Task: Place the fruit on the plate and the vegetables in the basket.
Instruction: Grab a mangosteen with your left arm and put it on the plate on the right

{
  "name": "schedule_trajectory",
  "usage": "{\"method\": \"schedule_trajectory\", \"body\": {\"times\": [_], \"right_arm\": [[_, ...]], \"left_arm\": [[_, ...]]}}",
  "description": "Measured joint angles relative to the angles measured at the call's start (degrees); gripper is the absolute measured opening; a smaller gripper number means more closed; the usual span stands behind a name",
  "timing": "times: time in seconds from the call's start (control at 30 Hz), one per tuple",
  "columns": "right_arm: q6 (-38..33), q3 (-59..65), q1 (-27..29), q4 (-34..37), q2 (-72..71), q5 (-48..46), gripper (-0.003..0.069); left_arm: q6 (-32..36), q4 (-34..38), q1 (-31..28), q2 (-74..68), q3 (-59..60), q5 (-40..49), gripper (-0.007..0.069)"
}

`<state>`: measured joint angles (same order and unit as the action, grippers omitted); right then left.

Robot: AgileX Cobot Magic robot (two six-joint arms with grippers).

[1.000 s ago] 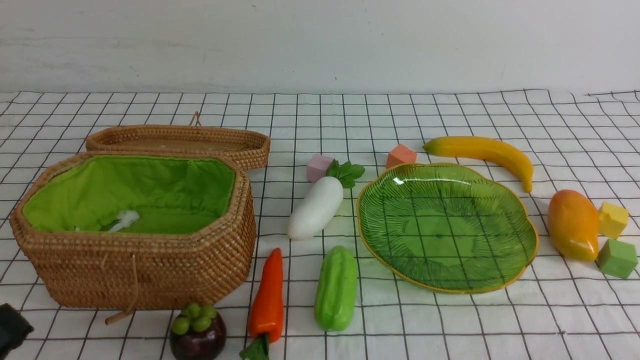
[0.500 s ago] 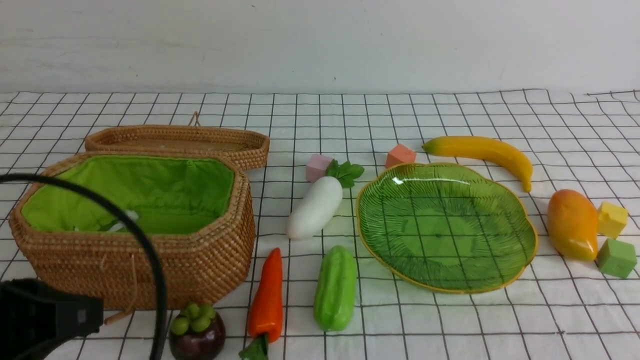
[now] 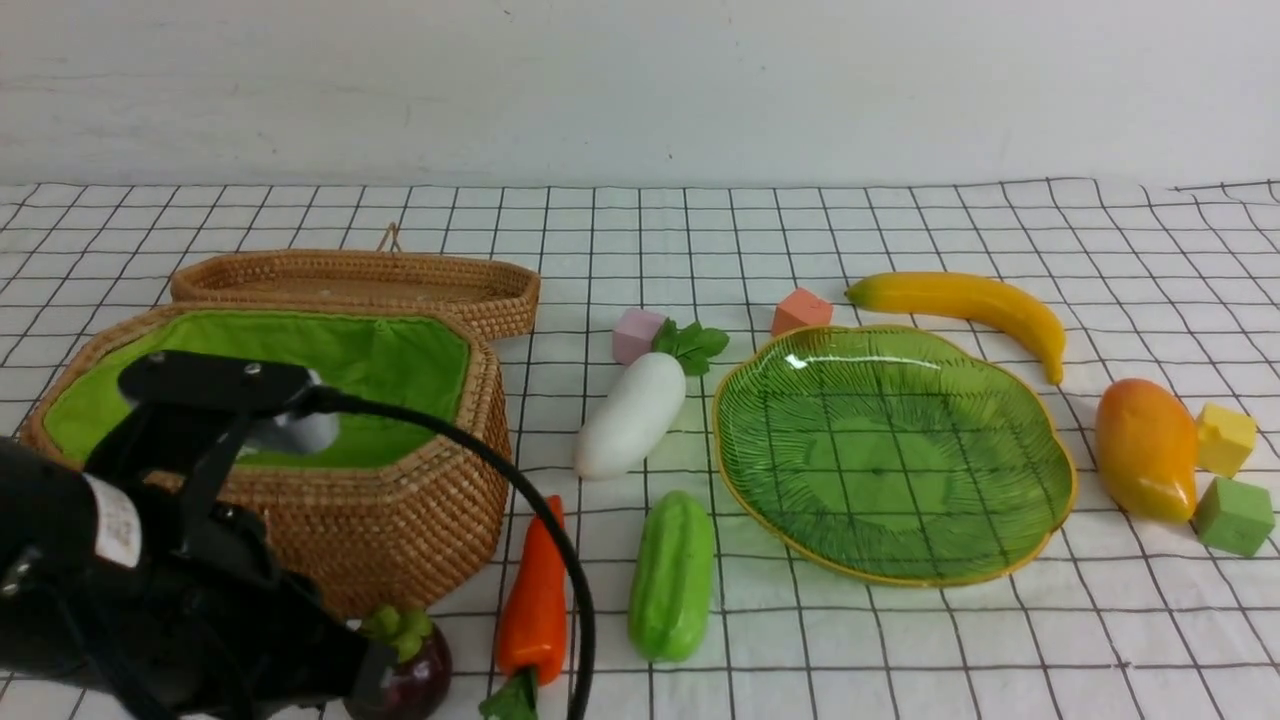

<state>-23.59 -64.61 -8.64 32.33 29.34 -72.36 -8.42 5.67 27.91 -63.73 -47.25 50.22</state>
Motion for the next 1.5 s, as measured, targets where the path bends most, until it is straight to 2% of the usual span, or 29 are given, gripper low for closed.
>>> {"method": "schedule_trajectory", "body": {"times": [0.07,0.13,0.2,0.3,0.33,0.37,0.43,0.57,0.7,0.8,0.9,1.17,1.4,1.5], "right_arm": [[-1.71,0.18,0.0,0.7,0.0,0.0,0.0056],[-2.41,0.3,0.0,0.93,0.0,0.0,0.0057],[-2.59,0.35,-0.08,0.93,0.0,0.0,0.006],[-2.71,0.35,-0.08,0.93,0.0,0.0,0.0067],[-2.71,0.35,-0.08,0.93,0.0,0.0,0.0067],[-2.71,0.35,-0.08,0.93,0.0,0.0,0.0067],[-2.73,0.35,-0.08,0.98,0.0,0.0,0.0069],[-2.73,0.35,-0.08,1.68,0.0,0.0,0.007],[-2.73,0.35,-0.08,2.27,0.0,0.0,0.0073],[-2.73,0.35,-0.08,2.38,0.0,0.0,0.0075],[-2.73,0.35,-0.08,2.38,0.0,0.0,0.0075],[-2.73,0.35,-0.08,2.38,0.0,0.0,0.0075],[-0.64,0.35,-0.08,1.88,0.0,0.0,0.0075],[3.95,0.46,-0.08,-0.24,0.05,1.28,0.0078]], "left_arm": [[-0.46,-2.66,0.0,-3.69,-0.06,-2.63,0.0051],[-0.51,-4.06,0.0,-6.71,-0.12,-4.83,0.0145],[-0.65,-4.71,0.0,-9.36,-0.12,-6.86,0.026],[-1.64,-5.12,0.0,-13.81,-0.12,-11.79,0.0486],[-1.64,-5.16,0.0,-14.08,-0.12,-11.79,0.05],[-3.58,-5.67,0.0,-16.56,-0.12,-14.46,0.0602],[-6.2,-7.53,0.0,-19.01,-0.18,-16.63,0.065],[-11.05,-12.04,0.0,-22.77,-0.18,-18.73,0.0665],[-16.42,-17.66,0.0,-26.65,-0.18,-20.27,0.0629],[-17.19,-18.21,0.12,-27.67,-0.24,-20.35,0.0597],[-17.54,-18.16,0.12,-28.02,-0.29,-19.8,0.0522],[-17.62,-16.35,0.18,-27.22,-0.76,-14.7,0.0521],[-10.99,-7.86,2.7,-16.56,-0.99,-5.88,0.0521],[-3.14,-3.2,9.49,-10.05,-3.08,-7.38,0.0521]]}}
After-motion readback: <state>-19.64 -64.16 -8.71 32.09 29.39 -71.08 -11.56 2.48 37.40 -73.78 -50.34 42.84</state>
